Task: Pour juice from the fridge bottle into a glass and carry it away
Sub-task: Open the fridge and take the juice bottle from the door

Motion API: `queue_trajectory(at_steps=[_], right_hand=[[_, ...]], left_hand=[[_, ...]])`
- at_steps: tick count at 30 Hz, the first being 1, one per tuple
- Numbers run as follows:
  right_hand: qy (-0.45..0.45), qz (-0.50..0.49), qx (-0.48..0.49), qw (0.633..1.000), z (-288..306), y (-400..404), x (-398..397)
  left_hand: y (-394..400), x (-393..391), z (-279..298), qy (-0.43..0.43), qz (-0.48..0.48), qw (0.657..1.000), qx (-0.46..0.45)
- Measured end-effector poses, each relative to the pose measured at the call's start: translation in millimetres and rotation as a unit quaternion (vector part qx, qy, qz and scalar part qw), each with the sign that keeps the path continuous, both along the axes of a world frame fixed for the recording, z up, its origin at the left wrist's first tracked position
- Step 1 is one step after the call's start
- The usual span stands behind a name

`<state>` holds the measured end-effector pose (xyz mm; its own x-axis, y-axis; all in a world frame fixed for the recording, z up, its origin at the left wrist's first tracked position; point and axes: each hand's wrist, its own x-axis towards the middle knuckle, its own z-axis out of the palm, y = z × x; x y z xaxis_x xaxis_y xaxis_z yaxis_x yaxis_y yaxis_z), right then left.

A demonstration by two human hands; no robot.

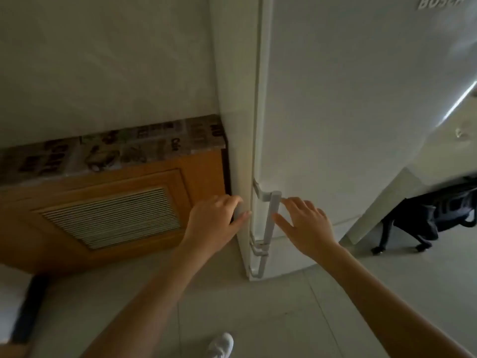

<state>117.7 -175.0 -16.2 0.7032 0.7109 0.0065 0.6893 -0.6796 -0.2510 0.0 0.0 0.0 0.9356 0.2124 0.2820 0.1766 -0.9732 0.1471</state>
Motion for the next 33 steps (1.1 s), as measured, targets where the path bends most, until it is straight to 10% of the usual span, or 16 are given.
queue_trajectory(at_steps=[33], right_hand=[[0.067, -0.24, 0.049, 0.967, 0, 92, 3]], left_hand=[[83, 128, 3, -0.121, -0.211, 0.945, -0.219]])
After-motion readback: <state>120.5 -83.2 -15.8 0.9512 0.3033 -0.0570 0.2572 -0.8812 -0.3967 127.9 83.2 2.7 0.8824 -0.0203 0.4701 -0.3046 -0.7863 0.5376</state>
